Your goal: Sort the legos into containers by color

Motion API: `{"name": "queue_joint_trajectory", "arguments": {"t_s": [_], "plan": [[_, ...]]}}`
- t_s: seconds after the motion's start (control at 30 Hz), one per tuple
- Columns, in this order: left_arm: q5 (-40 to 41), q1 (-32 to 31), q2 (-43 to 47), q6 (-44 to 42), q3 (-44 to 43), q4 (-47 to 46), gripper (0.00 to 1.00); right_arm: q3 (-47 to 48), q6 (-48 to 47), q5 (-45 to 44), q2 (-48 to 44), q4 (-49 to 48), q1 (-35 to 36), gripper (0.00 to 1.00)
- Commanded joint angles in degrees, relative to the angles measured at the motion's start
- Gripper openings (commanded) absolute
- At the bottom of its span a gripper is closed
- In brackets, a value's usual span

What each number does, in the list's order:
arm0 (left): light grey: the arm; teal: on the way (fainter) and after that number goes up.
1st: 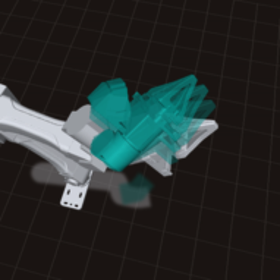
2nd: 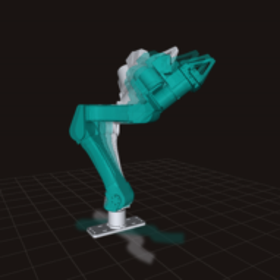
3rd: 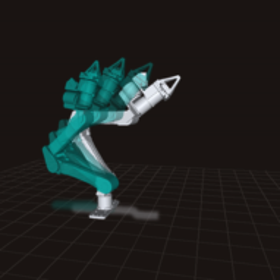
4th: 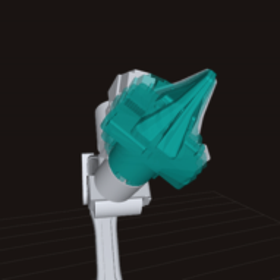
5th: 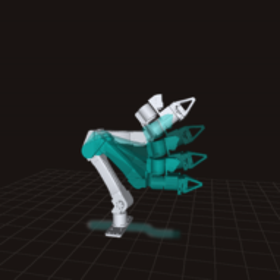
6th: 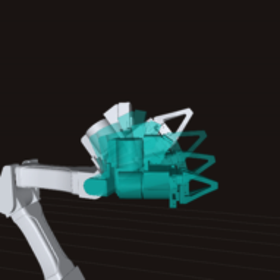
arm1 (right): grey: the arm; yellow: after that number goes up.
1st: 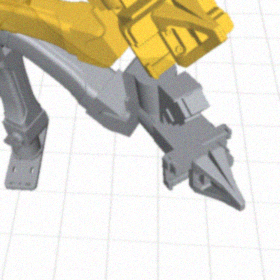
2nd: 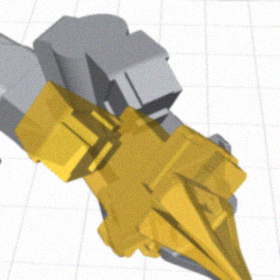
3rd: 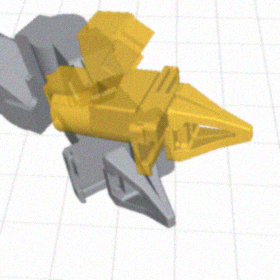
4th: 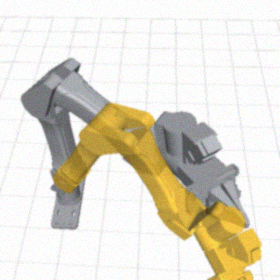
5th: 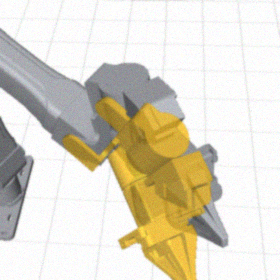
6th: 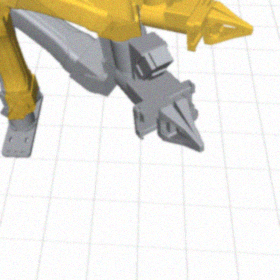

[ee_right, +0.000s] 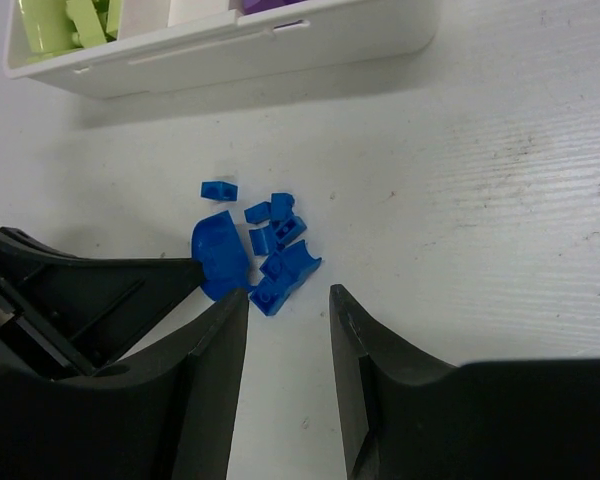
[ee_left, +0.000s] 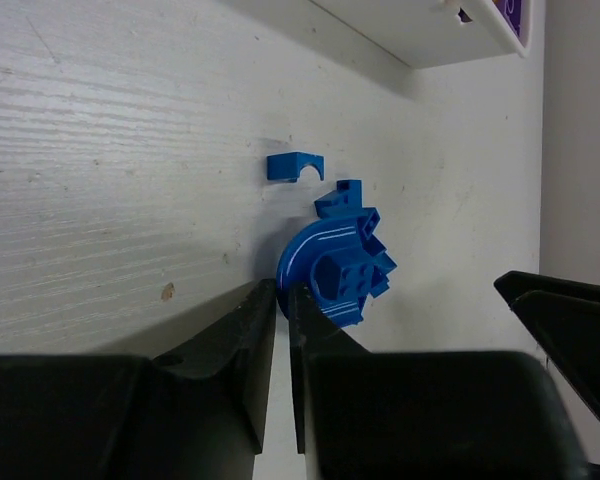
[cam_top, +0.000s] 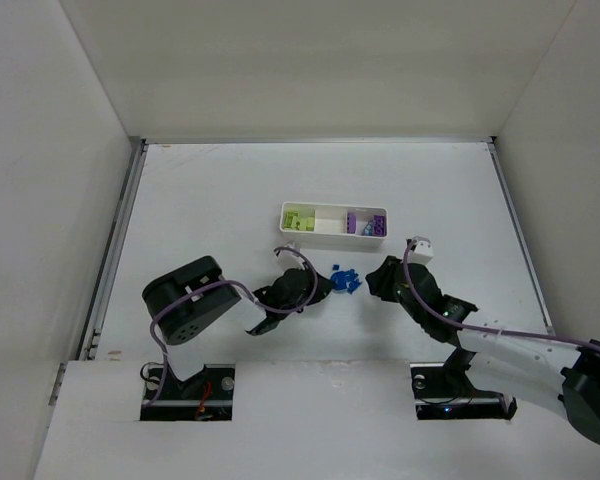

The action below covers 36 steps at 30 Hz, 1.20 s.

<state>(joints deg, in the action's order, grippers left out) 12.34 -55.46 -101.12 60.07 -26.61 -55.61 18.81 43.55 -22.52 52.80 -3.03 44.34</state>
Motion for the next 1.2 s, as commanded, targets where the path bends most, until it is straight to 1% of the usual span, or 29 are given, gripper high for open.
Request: {"name": "queue_joint_trajectory", "arguments": {"t_s": [0.0, 0.13, 0.3, 0.5, 0.73, 0.87, 1.0, 1.07, 1.17], "plan": [[2.1, -0.3, 3.7, -1.5, 1.7, -1.7, 0.07, 0.1, 0.4, -0.2, -0.1, -1.6, 0.4, 0.44], [5.1, -0.9, 9.8, -5.4, 2.6, 0.8, 0.07, 0.9, 0.3, 0.1, 1.9, -1.2, 0.6, 0.45], [5.9, -0.6, 15.9, -9.8, 0.6, 5.4, 0.07, 2.2, 0.0, 0.3, 5.2, -0.8, 2.1, 0.45], [4.6, 3.2, 18.7, -14.4, -5.4, 7.4, 0.08, 3.0, 0.2, 0.1, 7.2, -1.5, 3.2, 0.45], [2.7, 9.3, 13.2, -18.0, -14.1, 7.7, 0.08, 2.6, 0.5, -0.2, 6.9, -1.7, 3.8, 0.46], [0.2, 12.4, 7.9, -18.2, -18.6, 7.8, 0.08, 2.9, 0.4, -0.2, 7.7, -1.4, 3.8, 0.47], [-1.8, 13.8, 3.4, -18.4, -21.8, 7.9, 0.09, 3.6, 0.0, 0.2, 9.0, -1.5, 3.8, 0.47], [-2.0, 13.8, 2.1, -19.1, -22.3, 7.7, 0.1, 4.1, -0.4, 0.2, 9.6, -1.7, 3.8, 0.51], [-1.4, 13.9, 1.5, -20.0, -22.4, 7.7, 0.15, 5.6, -1.3, 0.6, 12.4, -1.9, 3.3, 0.51]]}}
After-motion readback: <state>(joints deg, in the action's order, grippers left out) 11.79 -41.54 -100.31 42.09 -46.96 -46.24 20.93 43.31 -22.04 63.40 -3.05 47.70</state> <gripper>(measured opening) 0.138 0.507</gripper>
